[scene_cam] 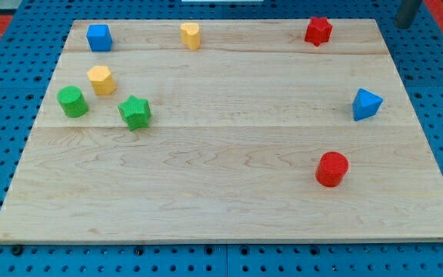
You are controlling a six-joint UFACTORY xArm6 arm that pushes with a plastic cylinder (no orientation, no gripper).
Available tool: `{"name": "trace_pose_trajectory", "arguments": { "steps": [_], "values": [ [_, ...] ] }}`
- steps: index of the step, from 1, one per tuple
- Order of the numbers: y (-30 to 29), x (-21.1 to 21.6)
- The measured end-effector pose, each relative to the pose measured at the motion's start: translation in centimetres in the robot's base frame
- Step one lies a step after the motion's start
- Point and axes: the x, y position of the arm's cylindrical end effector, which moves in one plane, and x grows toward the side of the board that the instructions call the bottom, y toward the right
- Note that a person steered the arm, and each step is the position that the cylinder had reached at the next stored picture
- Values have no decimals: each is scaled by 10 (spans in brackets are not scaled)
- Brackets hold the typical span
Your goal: Slide red star slightly left and down
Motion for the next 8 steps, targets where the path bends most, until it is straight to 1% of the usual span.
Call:
{"name": "trace_pose_trajectory", "arguments": {
  "steps": [1, 2, 3, 4, 5, 6, 7, 8],
  "values": [
    [0, 0],
    [-1, 15],
    [-37, 30],
    [-94, 23],
    [-126, 16],
    [-132, 1],
    [-155, -9],
    [-176, 25]
  ]
}}
